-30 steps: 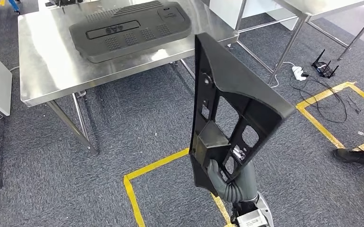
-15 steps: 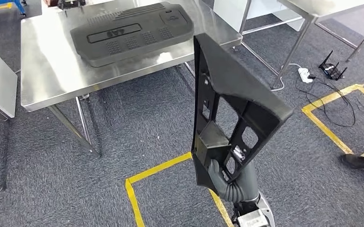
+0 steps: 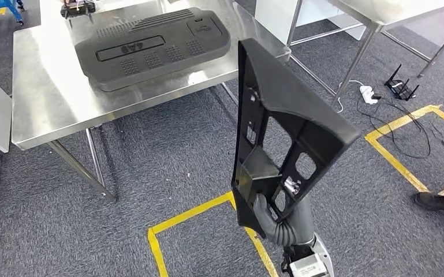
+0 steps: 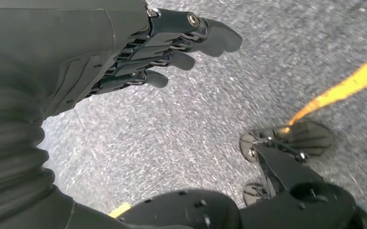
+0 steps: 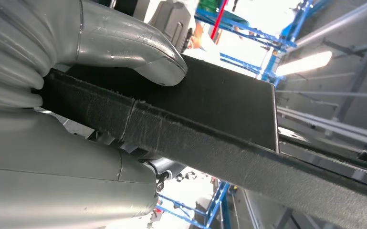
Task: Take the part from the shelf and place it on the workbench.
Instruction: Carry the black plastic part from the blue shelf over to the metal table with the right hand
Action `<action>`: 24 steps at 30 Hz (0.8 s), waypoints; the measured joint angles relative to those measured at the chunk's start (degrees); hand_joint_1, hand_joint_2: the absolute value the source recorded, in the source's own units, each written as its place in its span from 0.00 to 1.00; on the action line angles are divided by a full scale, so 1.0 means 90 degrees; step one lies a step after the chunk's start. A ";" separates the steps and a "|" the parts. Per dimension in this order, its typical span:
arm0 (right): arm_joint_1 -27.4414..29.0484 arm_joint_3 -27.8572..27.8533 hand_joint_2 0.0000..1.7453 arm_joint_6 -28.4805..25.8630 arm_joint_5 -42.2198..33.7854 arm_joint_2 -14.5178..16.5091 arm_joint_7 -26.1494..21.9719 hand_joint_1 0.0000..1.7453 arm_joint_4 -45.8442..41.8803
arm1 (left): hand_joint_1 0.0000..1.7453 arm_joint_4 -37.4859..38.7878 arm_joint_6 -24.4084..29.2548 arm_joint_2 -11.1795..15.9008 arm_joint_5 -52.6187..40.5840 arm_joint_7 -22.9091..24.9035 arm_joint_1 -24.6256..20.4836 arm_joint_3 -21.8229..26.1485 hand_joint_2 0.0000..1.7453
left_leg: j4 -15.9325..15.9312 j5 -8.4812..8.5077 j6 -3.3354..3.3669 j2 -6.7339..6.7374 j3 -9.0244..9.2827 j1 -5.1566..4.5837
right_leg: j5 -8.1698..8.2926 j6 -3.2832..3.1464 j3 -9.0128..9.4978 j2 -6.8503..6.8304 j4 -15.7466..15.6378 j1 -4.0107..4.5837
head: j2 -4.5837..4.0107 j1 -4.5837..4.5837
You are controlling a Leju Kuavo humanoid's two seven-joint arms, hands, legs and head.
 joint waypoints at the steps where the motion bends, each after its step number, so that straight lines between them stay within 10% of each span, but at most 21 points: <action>1: 0.0001 0.0001 1.00 0.0000 0.0001 0.0001 0.0002 1.00 -0.0002 | 0.00 -0.0002 -0.0002 -0.0007 0.0000 0.0000 0.0001 0.0000 1.00 | -0.0038 0.0003 0.0029 0.0001 0.0037 0.0010 | -0.0018 0.0032 -0.0001 -0.0007 0.0007 -0.0008 | 0.0000 0.0000; 3: -0.0007 0.0002 1.00 0.0000 -0.0001 0.0001 0.0004 1.00 -0.0007 | 0.00 -0.0006 -0.0006 -0.0015 0.0000 0.0000 0.0002 0.0000 1.00 | -0.0125 0.0000 0.0103 0.0004 0.0155 0.0058 | -0.0135 0.0069 -0.0123 -0.0017 0.0277 -0.0003 | 0.0000 0.0017; 8: -0.0018 0.0002 1.00 0.0000 -0.0006 -0.0015 0.0013 1.00 -0.0001 | 0.00 -0.0008 -0.0012 -0.0019 0.0000 0.0000 -0.0010 0.0000 1.00 | -0.0159 -0.0149 0.0156 -0.0025 0.0318 0.0091 | -0.0445 0.0189 -0.1218 -0.0029 0.1819 -0.0102 | 0.0000 0.0052; 12: -0.0021 0.0005 1.00 0.0000 -0.0014 -0.0021 0.0015 1.00 0.0005 | 0.00 -0.0007 -0.0019 -0.0027 0.0000 0.0000 -0.0006 0.0000 1.00 | -0.0160 -0.0372 0.0037 -0.0060 0.0552 0.0108 | 0.0414 0.0424 -0.0721 -0.0080 0.0363 -0.0160 | 0.0000 0.0064; 18: -0.0024 -0.0002 1.00 0.0000 -0.0027 -0.0019 0.0018 1.00 0.0011 | 0.00 -0.0012 -0.0008 -0.0018 0.0000 -0.0004 -0.0031 0.0000 1.00 | 0.0007 -0.0644 -0.0159 -0.0031 0.0614 0.0110 | 0.0366 0.0064 -0.0402 -0.0060 0.0026 -0.0150 | 0.0000 0.0040; 22: -0.0023 0.0000 1.00 0.0000 -0.0028 -0.0016 0.0018 1.00 0.0015 | 0.00 -0.0012 -0.0008 -0.0024 0.0000 -0.0005 -0.0023 0.0000 1.00 | 0.1626 -0.1175 -0.0207 -0.0006 -0.0341 0.0115 | 0.0181 -0.0088 -0.0167 -0.0068 0.0017 -0.0142 | 0.0001 0.0012; 24: -0.0015 0.0000 1.00 0.0000 -0.0028 -0.0017 0.0018 1.00 0.0017 | 0.00 -0.0010 -0.0008 -0.0022 0.0000 -0.0003 0.0002 0.0000 1.00 | 0.1708 -0.0876 -0.0187 -0.0005 -0.0608 0.0115 | 0.0063 -0.0079 -0.0007 -0.0036 0.0017 -0.0133 | 0.0001 0.0008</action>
